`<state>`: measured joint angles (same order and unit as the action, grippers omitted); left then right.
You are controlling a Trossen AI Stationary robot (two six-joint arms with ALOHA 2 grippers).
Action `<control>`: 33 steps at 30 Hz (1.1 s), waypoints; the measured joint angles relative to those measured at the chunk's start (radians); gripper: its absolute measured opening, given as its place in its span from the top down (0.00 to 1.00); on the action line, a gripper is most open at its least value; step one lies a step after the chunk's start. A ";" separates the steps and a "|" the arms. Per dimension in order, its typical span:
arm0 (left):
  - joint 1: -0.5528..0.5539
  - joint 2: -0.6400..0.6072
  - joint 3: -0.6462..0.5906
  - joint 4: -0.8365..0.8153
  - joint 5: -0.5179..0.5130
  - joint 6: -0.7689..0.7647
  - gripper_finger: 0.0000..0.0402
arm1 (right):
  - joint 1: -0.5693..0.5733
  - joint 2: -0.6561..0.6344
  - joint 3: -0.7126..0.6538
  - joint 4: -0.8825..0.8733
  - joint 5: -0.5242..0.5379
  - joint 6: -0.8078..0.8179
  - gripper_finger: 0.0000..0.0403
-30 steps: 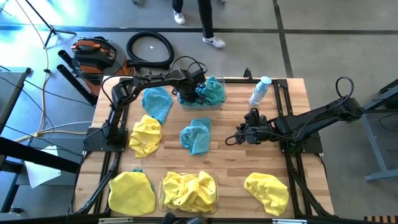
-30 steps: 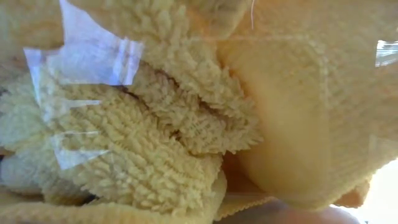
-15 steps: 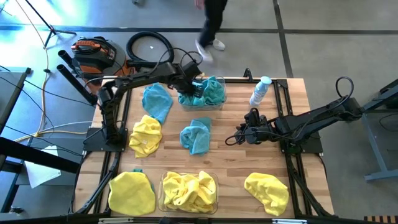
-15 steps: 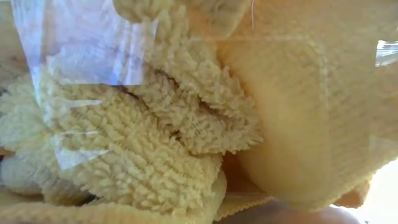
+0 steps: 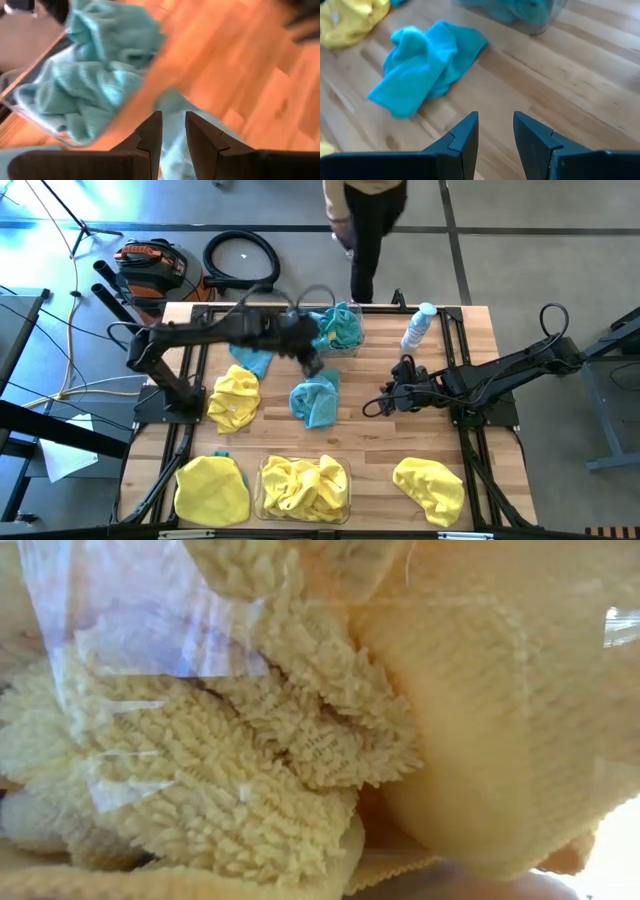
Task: Sort microfiber towel by color & place in baskets
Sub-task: Put the yellow microfiber towel into the bottom transparent bin
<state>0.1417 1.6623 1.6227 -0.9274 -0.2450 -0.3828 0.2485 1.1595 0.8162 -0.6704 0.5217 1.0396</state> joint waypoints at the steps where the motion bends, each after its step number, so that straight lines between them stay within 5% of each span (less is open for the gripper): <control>1: -0.035 -0.010 -0.020 0.015 -0.015 -0.006 0.82 | 0.000 0.000 0.000 0.000 -0.013 -0.020 0.71; 13: -0.326 -0.156 -0.385 0.302 -0.025 -0.077 0.82 | 0.049 0.000 0.000 0.001 -0.218 -0.139 0.71; 33: -0.469 -0.639 -0.883 0.439 -0.081 -0.261 0.82 | 0.275 0.000 0.001 -0.068 -0.351 0.334 0.71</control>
<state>-0.3271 1.0237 0.7399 -0.4881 -0.3264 -0.6439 0.5235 1.1591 0.8168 -0.7382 0.1711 1.3739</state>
